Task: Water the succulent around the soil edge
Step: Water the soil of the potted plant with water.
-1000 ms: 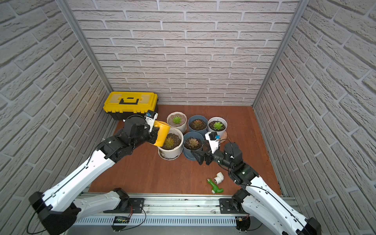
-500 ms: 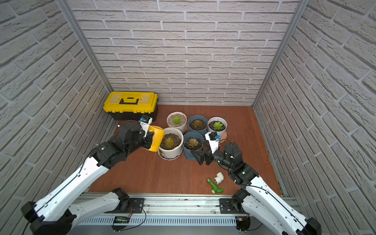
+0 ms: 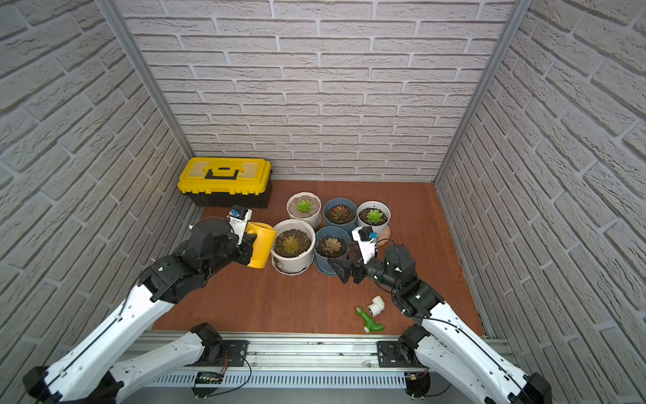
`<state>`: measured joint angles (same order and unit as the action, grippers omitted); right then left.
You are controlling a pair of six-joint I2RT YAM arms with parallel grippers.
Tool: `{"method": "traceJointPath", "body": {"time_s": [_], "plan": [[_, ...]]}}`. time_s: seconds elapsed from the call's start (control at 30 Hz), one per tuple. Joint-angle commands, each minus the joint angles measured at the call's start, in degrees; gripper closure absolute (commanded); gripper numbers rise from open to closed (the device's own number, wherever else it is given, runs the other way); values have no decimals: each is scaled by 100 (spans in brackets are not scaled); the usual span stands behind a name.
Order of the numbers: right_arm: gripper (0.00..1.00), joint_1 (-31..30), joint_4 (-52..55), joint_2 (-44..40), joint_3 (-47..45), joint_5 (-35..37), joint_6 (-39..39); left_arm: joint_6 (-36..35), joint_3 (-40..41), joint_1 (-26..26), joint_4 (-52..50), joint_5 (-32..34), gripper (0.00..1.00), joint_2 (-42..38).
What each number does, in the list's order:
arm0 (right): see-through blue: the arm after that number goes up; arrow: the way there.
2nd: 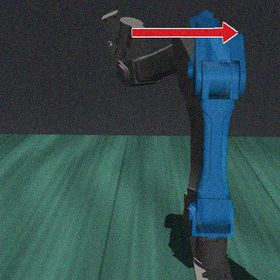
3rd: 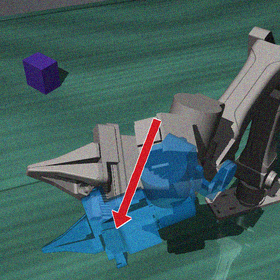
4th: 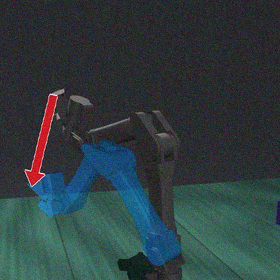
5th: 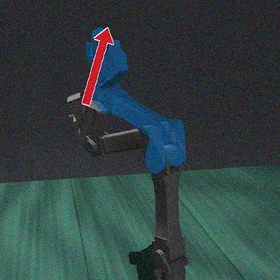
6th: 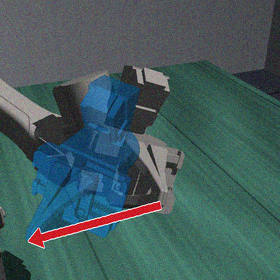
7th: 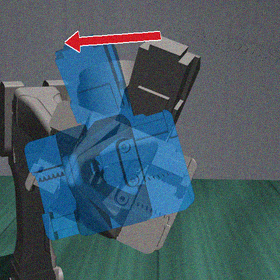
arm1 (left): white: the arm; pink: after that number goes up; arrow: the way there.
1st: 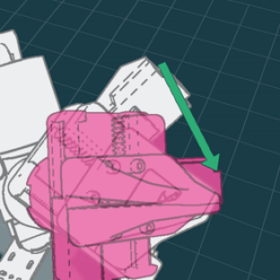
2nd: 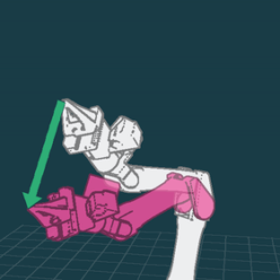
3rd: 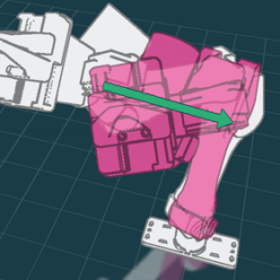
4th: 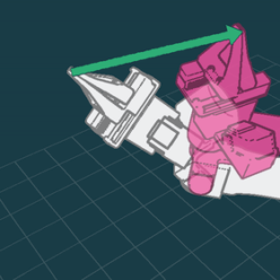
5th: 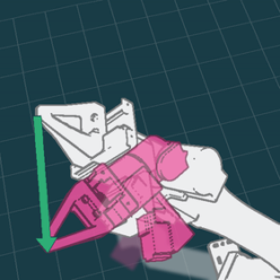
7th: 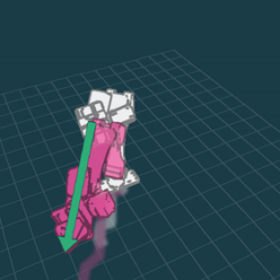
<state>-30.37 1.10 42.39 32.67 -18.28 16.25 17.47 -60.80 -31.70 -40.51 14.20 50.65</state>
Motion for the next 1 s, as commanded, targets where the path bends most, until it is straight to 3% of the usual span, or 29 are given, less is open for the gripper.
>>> {"method": "traceJointPath", "body": {"time_s": [0.0,0.27,0.8,0.97], "plan": [[1,14,-172,-2,58,-9,-11,114,93,33,180,18,100,-140],[1,13,-260,-67,13,-70,-22,-129,443,38,1088,10,100,-625],[1,13,-960,-675,-447,-167,47,-824,2159,33,4725,-698,100,-1963],[1,14,-1081,-815,-533,-152,62,-1149,2599,46,5720,-899,100,-1994]]}}
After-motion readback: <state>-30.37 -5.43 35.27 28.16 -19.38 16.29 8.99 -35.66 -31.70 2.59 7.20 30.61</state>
